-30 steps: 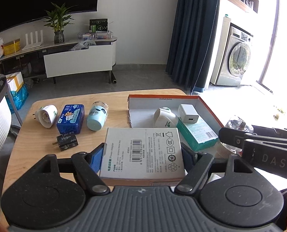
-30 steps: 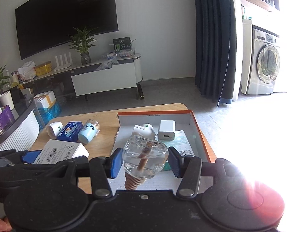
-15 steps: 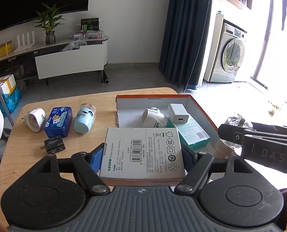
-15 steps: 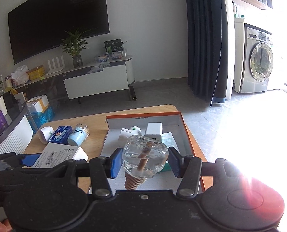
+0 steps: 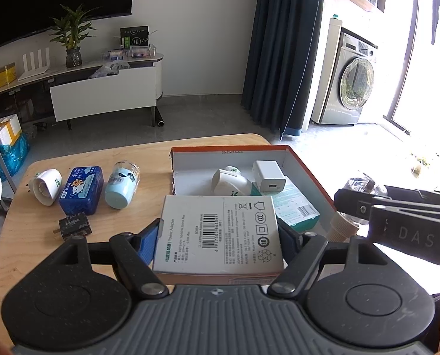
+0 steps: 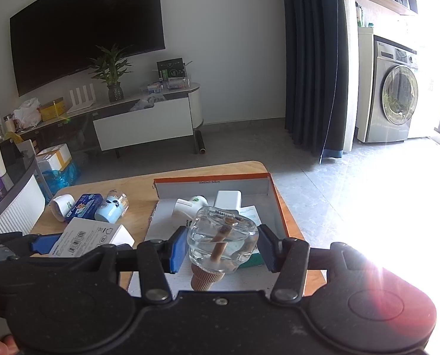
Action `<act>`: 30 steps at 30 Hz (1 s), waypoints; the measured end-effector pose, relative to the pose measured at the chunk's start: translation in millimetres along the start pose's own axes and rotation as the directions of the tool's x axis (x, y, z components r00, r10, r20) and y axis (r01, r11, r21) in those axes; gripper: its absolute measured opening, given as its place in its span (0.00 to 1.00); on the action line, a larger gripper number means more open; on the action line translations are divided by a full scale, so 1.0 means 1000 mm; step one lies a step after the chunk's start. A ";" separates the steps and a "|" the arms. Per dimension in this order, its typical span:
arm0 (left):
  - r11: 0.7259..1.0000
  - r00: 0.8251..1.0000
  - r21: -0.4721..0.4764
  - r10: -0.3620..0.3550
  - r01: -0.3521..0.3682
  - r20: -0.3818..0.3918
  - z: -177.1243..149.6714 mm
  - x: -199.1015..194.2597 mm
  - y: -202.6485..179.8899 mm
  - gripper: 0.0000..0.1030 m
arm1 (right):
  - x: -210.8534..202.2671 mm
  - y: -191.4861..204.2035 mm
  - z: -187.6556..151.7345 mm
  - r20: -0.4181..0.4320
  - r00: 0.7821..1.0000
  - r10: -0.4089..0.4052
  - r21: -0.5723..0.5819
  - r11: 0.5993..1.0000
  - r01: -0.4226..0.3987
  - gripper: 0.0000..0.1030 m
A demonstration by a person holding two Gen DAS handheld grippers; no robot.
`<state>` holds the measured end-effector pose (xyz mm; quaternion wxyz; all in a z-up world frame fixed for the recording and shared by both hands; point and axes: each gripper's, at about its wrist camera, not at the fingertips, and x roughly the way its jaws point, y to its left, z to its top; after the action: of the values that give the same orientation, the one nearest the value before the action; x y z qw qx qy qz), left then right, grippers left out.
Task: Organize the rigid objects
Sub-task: 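Carry the glass bottle with the right gripper while the left gripper carries the Power Adapter box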
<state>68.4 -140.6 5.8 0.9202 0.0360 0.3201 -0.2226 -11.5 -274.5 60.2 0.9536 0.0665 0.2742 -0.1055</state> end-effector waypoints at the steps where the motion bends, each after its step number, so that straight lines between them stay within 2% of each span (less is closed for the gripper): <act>1: 1.000 1.000 0.001 -0.001 0.001 -0.002 0.001 0.001 -0.001 0.76 | 0.001 0.000 0.000 -0.001 1.000 -0.002 0.000 1.000 0.002 0.60; 30: 0.999 0.999 0.031 -0.027 0.028 -0.041 0.006 0.032 -0.017 0.76 | 0.031 -0.015 0.014 -0.031 0.999 -0.009 -0.011 1.000 0.008 0.60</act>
<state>86.1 -169.4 -7.6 0.9096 0.0506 0.3358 -0.2394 17.3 -296.9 54.2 0.9491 0.0616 0.2898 -0.1070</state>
